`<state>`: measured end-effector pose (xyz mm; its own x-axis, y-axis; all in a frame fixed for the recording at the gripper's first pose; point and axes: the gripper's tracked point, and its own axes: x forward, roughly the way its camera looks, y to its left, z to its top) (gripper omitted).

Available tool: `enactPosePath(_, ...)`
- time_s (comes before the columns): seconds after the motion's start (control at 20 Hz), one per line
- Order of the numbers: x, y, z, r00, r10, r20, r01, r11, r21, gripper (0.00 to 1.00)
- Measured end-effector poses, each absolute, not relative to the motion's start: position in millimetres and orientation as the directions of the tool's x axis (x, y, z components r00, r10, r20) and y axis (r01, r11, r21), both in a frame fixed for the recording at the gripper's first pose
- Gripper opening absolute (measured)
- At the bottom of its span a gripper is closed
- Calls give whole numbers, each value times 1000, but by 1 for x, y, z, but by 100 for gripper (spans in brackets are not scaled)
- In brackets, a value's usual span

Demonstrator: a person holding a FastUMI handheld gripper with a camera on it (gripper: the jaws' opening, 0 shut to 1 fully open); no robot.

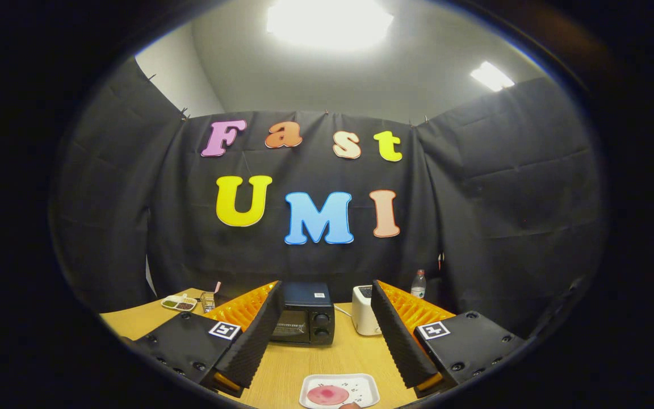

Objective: Open the toaster oven, put the food inside, and close the toaster oven door.

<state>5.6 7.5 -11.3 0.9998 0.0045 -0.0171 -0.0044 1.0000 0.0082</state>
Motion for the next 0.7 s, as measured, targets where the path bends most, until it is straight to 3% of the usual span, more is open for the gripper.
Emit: enactPosePath(0.7,46,44,-12,999,49,-20,-47,997,60,97)
